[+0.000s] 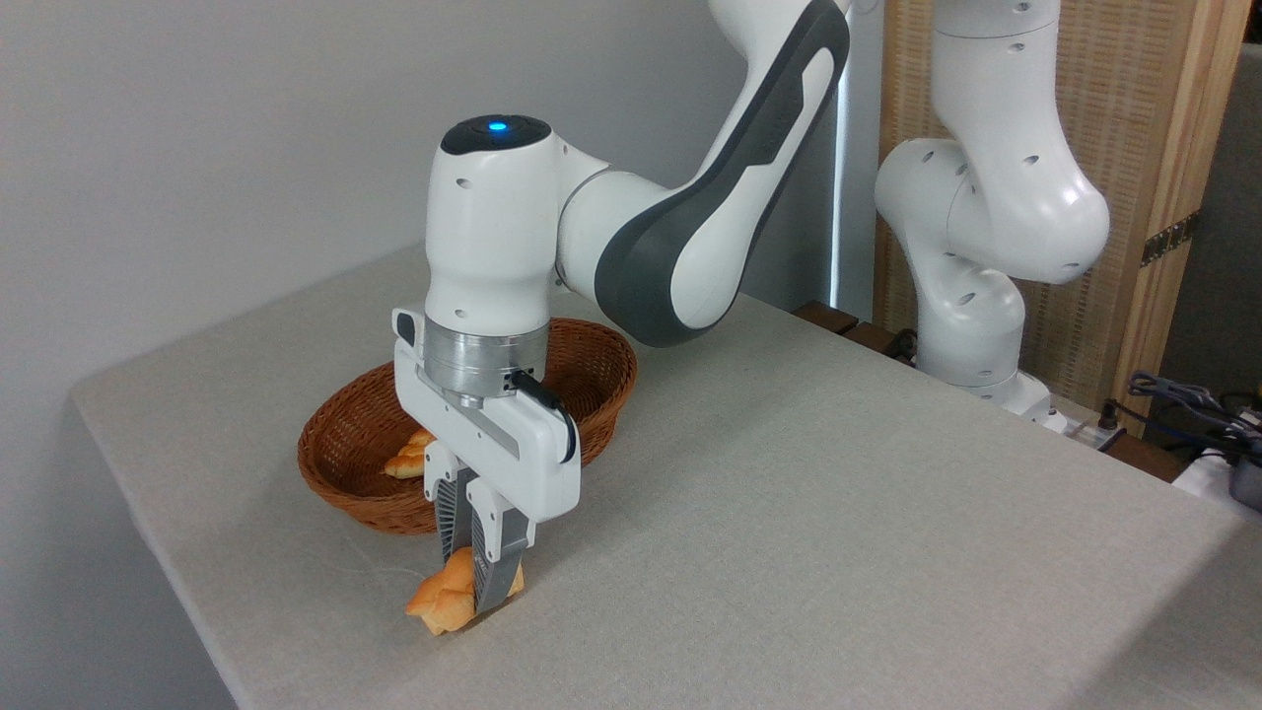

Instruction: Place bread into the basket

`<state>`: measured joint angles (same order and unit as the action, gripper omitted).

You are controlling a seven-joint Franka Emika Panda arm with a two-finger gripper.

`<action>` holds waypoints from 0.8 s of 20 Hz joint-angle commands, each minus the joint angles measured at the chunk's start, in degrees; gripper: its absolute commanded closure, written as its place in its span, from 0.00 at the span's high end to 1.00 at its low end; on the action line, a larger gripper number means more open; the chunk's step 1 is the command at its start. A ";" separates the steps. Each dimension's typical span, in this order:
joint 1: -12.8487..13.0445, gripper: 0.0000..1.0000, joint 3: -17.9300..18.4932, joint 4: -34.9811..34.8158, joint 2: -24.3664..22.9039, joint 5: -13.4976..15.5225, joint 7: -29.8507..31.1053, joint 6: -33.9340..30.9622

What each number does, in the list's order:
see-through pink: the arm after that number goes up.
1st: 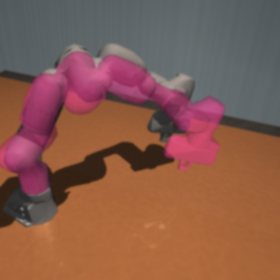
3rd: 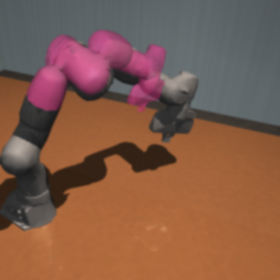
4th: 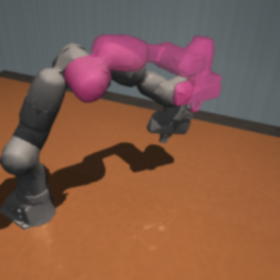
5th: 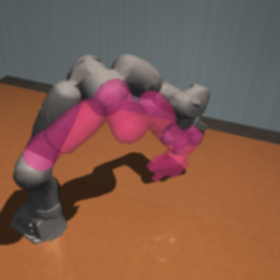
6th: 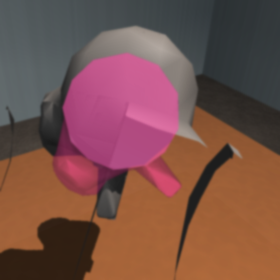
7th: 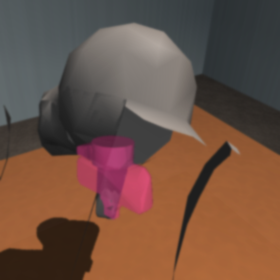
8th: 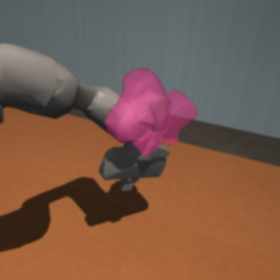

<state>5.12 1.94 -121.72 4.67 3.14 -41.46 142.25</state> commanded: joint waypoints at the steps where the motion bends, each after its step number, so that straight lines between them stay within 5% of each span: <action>1: 0.24 0.24 0.34 1.40 1.48 1.16 -0.90 -0.75; 16: 0.15 0.25 0.69 3.94 1.57 1.25 -0.81 -1.89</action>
<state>5.04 2.05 -119.43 5.81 3.14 -41.46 142.20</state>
